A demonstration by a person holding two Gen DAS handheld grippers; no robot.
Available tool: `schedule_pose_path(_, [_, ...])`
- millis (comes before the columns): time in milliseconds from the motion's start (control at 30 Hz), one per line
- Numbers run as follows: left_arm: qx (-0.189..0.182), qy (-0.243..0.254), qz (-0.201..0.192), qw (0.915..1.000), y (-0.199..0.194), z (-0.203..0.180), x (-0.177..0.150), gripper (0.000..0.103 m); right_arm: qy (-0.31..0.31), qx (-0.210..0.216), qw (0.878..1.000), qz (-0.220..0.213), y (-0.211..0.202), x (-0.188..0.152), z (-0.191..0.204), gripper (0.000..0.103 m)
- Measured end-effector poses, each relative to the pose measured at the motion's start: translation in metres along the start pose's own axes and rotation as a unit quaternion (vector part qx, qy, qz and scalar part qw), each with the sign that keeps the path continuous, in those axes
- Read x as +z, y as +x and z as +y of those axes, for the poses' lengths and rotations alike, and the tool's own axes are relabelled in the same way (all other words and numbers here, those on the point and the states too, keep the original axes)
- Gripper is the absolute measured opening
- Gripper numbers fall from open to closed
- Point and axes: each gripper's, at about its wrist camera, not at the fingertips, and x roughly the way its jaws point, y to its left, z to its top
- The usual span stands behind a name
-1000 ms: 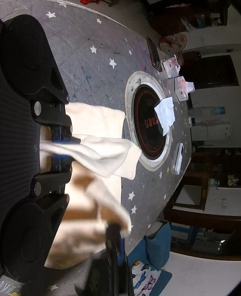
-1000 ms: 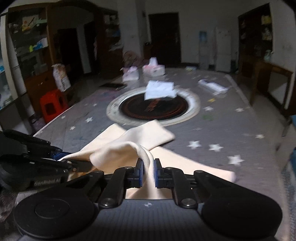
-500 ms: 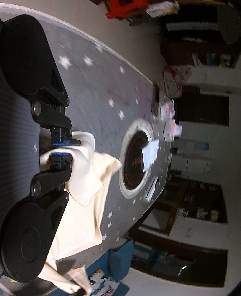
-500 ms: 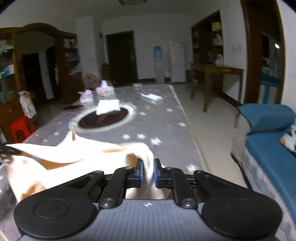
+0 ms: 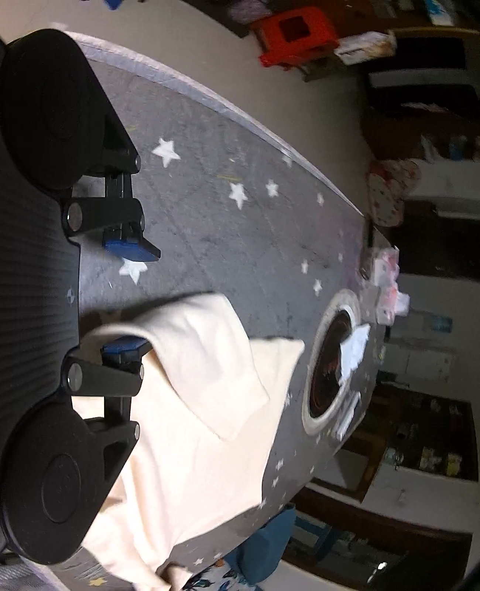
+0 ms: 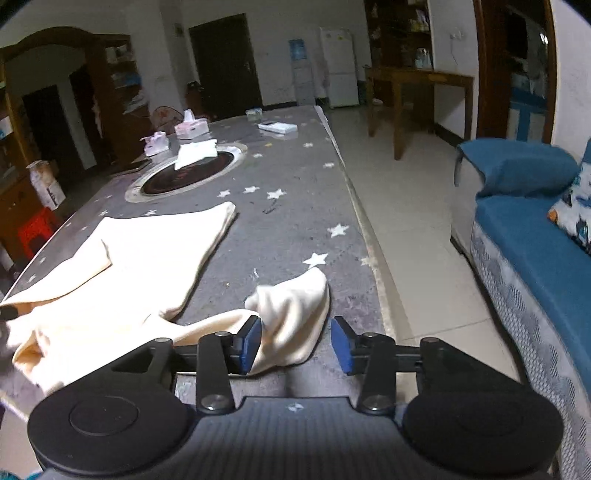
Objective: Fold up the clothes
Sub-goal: 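Lift and pull the sweatshirt apart with both grippers to spread it flat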
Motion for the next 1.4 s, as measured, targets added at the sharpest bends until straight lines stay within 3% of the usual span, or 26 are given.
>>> schedule_pose_path(100, [-0.019, 0.023, -0.013, 0.9995, -0.013, -0.013, -0.003, 0.046, -0.008, -0.004, 1.000, -0.008, -0.010, 0.003, 0.004, 0.048])
schedule_pose_path(200, [-0.053, 0.053, -0.025, 0.9969, -0.030, -0.028, -0.007, 0.046, -0.033, 0.028, 0.999, -0.017, -0.019, 0.006, 0.018, 0.048])
schedule_pose_path(367, [-0.128, 0.114, -0.021, 0.9850, -0.040, -0.057, -0.020, 0.047, -0.117, 0.124, 0.985, -0.001, -0.015, 0.006, 0.066, 0.048])
schedule_pose_path(600, [-0.143, 0.162, -0.002, 0.9764, -0.029, -0.076, -0.034, 0.045, -0.259, 0.226, 0.938, 0.050, 0.010, -0.012, 0.144, 0.047])
schedule_pose_path(633, [-0.145, 0.165, -0.001, 0.9756, -0.029, -0.077, -0.034, 0.041, -0.277, 0.233, 0.930, 0.055, 0.012, -0.016, 0.153, 0.047])
schedule_pose_path(700, [-0.149, 0.171, 0.000, 0.9738, -0.028, -0.078, -0.035, 0.019, -0.314, 0.248, 0.914, 0.065, 0.018, -0.023, 0.171, 0.046])
schedule_pose_path(833, [-0.158, 0.184, 0.002, 0.9702, -0.028, -0.079, -0.037, 0.006, -0.366, 0.253, 0.892, 0.079, 0.030, -0.037, 0.194, 0.043])
schedule_pose_path(867, [-0.160, 0.187, 0.002, 0.9692, -0.028, -0.080, -0.037, 0.005, -0.372, 0.252, 0.890, 0.079, 0.031, -0.040, 0.196, 0.035])
schedule_pose_path(900, [-0.162, 0.190, 0.003, 0.9682, -0.027, -0.080, -0.037, 0.004, -0.372, 0.253, 0.889, 0.079, 0.030, -0.041, 0.196, 0.032])
schedule_pose_path(967, [-0.168, 0.196, 0.004, 0.9662, -0.028, -0.081, -0.038, 0.003, -0.370, 0.256, 0.889, 0.081, 0.030, -0.041, 0.197, 0.015])
schedule_pose_path(1067, [-0.194, 0.203, 0.007, 0.9597, -0.037, -0.077, -0.039, 0.003, -0.355, 0.272, 0.889, 0.095, 0.022, -0.037, 0.188, 0.014])
schedule_pose_path(1233, [-0.238, 0.236, 0.032, 0.9414, -0.041, -0.078, -0.049, 0.006, -0.363, 0.302, 0.870, 0.140, 0.006, -0.037, 0.169, 0.020])
schedule_pose_path(1300, [-0.242, 0.234, 0.035, 0.9410, -0.040, -0.077, -0.047, 0.008, -0.354, 0.307, 0.871, 0.150, 0.002, -0.037, 0.161, 0.024])
schedule_pose_path(1400, [-0.248, 0.222, 0.021, 0.9428, -0.041, -0.075, -0.038, 0.009, -0.321, 0.313, 0.884, 0.129, -0.005, -0.026, 0.152, 0.025])
